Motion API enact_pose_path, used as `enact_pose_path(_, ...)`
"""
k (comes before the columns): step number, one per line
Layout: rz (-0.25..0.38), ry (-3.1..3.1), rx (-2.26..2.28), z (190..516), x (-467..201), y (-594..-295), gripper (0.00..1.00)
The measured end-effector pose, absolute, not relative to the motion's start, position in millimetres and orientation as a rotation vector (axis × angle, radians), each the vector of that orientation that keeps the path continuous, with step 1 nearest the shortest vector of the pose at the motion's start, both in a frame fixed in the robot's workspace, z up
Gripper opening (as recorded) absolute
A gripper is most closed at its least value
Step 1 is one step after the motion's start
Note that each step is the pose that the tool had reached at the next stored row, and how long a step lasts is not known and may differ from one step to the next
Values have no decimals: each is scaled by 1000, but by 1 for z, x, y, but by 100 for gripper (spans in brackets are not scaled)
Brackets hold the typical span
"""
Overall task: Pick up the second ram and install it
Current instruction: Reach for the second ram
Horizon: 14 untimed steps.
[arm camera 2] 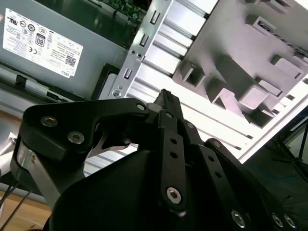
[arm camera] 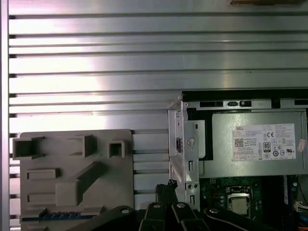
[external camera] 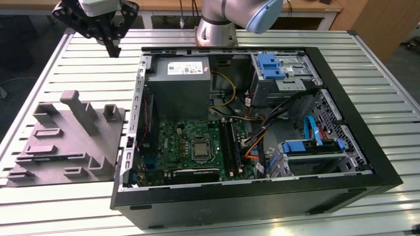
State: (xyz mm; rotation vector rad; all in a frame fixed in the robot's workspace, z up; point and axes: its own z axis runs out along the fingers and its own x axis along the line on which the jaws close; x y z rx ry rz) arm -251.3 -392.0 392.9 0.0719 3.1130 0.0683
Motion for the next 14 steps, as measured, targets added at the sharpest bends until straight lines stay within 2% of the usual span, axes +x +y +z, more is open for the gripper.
enact_pose_path(14, 68, 3112, 65, 393, -289, -391, 10)
